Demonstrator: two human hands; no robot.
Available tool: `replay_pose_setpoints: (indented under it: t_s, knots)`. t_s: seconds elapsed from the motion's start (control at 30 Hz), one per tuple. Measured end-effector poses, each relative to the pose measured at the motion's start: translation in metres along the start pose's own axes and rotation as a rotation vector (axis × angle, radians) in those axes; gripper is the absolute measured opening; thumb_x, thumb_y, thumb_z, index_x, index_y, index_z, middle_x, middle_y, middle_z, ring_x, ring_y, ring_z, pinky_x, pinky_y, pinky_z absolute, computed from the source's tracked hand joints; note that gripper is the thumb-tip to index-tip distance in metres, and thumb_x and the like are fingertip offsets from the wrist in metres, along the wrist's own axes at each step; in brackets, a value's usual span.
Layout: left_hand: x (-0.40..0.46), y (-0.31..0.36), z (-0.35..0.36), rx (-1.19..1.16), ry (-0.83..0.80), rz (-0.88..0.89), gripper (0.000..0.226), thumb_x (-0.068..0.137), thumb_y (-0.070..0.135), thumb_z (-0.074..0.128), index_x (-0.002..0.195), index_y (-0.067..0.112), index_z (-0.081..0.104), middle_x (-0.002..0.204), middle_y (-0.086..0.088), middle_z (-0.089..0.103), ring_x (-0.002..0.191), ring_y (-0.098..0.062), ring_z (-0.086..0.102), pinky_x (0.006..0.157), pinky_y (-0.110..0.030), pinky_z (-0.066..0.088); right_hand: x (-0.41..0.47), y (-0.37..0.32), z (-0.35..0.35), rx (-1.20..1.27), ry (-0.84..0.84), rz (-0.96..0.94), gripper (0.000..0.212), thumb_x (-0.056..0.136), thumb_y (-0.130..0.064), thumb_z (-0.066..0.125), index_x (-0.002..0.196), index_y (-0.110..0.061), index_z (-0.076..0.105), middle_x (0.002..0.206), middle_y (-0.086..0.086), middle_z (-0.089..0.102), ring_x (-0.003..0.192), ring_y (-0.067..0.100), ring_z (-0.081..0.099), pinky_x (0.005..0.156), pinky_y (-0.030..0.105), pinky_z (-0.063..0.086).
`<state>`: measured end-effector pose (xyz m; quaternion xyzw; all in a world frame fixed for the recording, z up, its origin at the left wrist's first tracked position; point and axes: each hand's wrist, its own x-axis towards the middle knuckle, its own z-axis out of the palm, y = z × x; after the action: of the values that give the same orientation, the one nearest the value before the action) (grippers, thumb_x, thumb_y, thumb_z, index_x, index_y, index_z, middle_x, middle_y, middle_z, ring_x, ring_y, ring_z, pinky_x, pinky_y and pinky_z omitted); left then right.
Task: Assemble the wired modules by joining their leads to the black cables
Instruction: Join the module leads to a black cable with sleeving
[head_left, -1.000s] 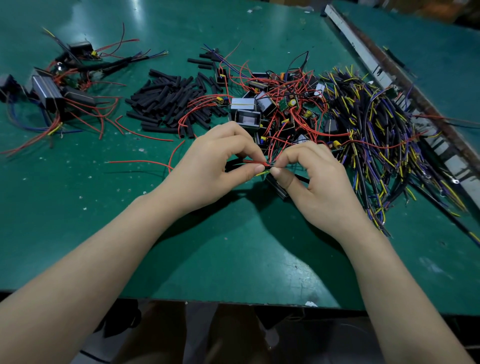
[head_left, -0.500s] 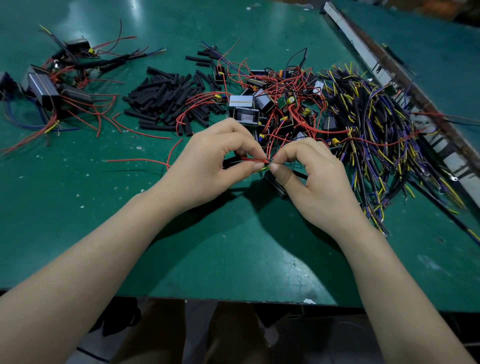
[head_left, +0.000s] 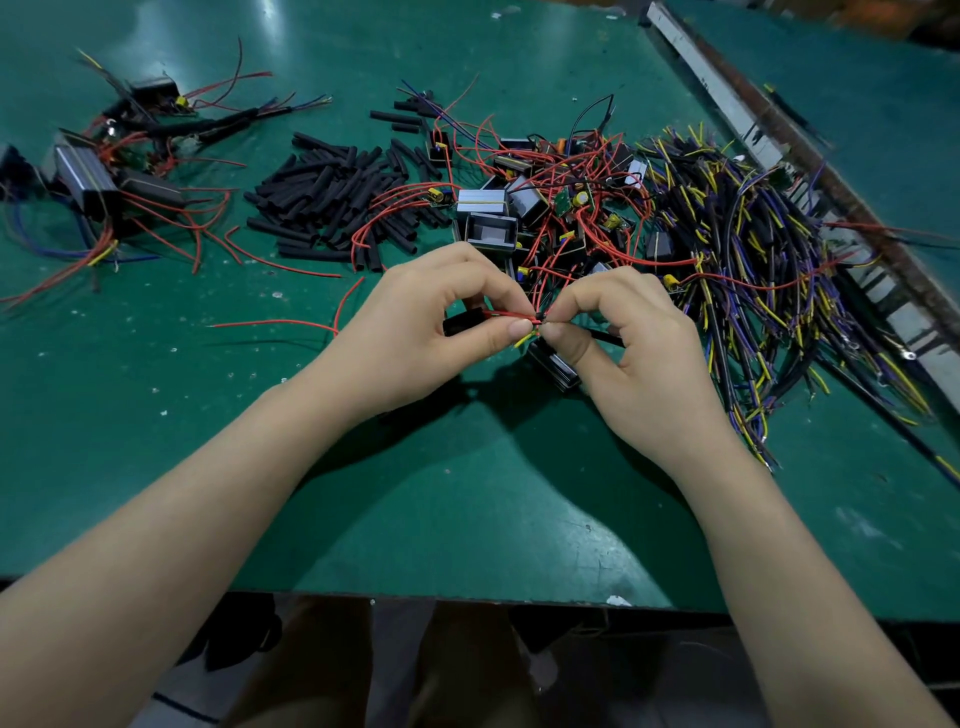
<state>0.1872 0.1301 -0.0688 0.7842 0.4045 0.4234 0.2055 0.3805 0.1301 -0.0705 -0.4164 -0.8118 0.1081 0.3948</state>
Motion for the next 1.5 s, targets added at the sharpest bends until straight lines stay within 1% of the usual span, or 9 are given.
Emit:
replay_pose_setpoints:
  t_s: [0.23,0.37,0.47,0.73,0.87,1.17,1.27,1.37,1.5]
  knots:
    - [-0.0002,0.0004,-0.0003,0.045,0.015,-0.023,0.010,0.084,0.020,0.068,0.090,0.012,0.071,0.088,0.001,0.061,0.081,-0.008,0.056,0.079,-0.021,0.045,-0.0013,0.0009,0.0022,-0.020,-0.011,-0.004,0.008,0.089,-0.014,0.064,0.089,-0.006,0.065,0.092,-0.009,0.053,0.090,0.016,0.047,0.084,0.024,0.036]
    - [-0.0009,0.0013,0.0007,0.073,0.027,-0.021,0.007,0.082,0.014,0.072,0.088,0.011,0.072,0.085,-0.004,0.062,0.077,-0.009,0.056,0.075,-0.019,0.045,-0.0020,0.0010,0.0020,-0.097,-0.043,-0.037,0.010,0.090,-0.018,0.063,0.089,-0.008,0.064,0.093,-0.008,0.054,0.091,0.022,0.050,0.081,0.044,0.042]
    - [-0.0012,0.0013,0.0004,0.076,0.036,-0.021,0.007,0.081,0.014,0.073,0.087,0.011,0.072,0.083,-0.004,0.062,0.075,-0.008,0.055,0.073,-0.017,0.044,-0.0017,0.0001,0.0023,-0.118,-0.040,-0.060,0.010,0.090,-0.018,0.062,0.089,-0.008,0.064,0.093,-0.009,0.054,0.091,0.025,0.051,0.079,0.049,0.043]
    - [-0.0012,0.0025,0.0025,0.108,0.075,-0.040,0.007,0.084,0.017,0.070,0.086,0.010,0.071,0.083,-0.001,0.062,0.077,-0.011,0.057,0.075,-0.023,0.045,-0.0018,-0.0006,0.0037,-0.118,-0.003,-0.049,0.009,0.090,-0.017,0.062,0.089,-0.008,0.065,0.090,-0.009,0.054,0.088,0.016,0.047,0.078,0.044,0.042]
    - [-0.0011,0.0034,0.0046,0.124,0.080,-0.062,0.007,0.084,0.019,0.069,0.086,0.012,0.069,0.084,0.003,0.061,0.079,-0.007,0.055,0.076,-0.018,0.042,-0.0016,-0.0003,0.0037,-0.114,0.011,-0.038,0.009,0.090,-0.017,0.062,0.090,-0.008,0.065,0.091,-0.011,0.053,0.087,0.014,0.046,0.077,0.044,0.042]
    - [-0.0001,0.0039,0.0018,0.103,0.049,-0.084,0.005,0.083,0.017,0.071,0.085,0.012,0.071,0.084,0.001,0.062,0.079,-0.007,0.055,0.076,-0.016,0.041,-0.0022,0.0006,0.0051,-0.107,0.007,-0.057,0.010,0.090,-0.017,0.061,0.088,-0.008,0.064,0.090,-0.007,0.056,0.086,0.021,0.051,0.077,0.048,0.043]
    - [-0.0004,0.0035,0.0006,0.113,0.034,-0.064,0.005,0.083,0.016,0.071,0.086,0.012,0.072,0.084,-0.002,0.063,0.078,-0.006,0.054,0.076,-0.014,0.040,-0.0026,0.0009,0.0050,-0.126,0.000,-0.071,0.010,0.090,-0.018,0.061,0.088,-0.008,0.064,0.090,-0.005,0.059,0.087,0.023,0.053,0.078,0.044,0.040]
    - [-0.0011,0.0032,0.0005,0.121,0.021,-0.048,0.005,0.082,0.012,0.072,0.086,0.011,0.072,0.085,-0.004,0.061,0.076,-0.004,0.051,0.073,-0.007,0.035,-0.0027,0.0011,0.0052,-0.168,-0.013,-0.082,0.009,0.089,-0.017,0.062,0.088,-0.009,0.065,0.091,-0.004,0.062,0.088,0.022,0.053,0.076,0.037,0.034]
    - [-0.0012,0.0025,0.0010,0.124,0.021,-0.045,0.006,0.081,0.011,0.072,0.087,0.011,0.073,0.085,-0.005,0.061,0.076,-0.004,0.050,0.072,-0.005,0.032,-0.0031,0.0013,0.0058,-0.196,-0.014,-0.087,0.007,0.088,-0.016,0.063,0.088,-0.009,0.064,0.087,-0.008,0.060,0.084,0.020,0.052,0.074,0.035,0.031]
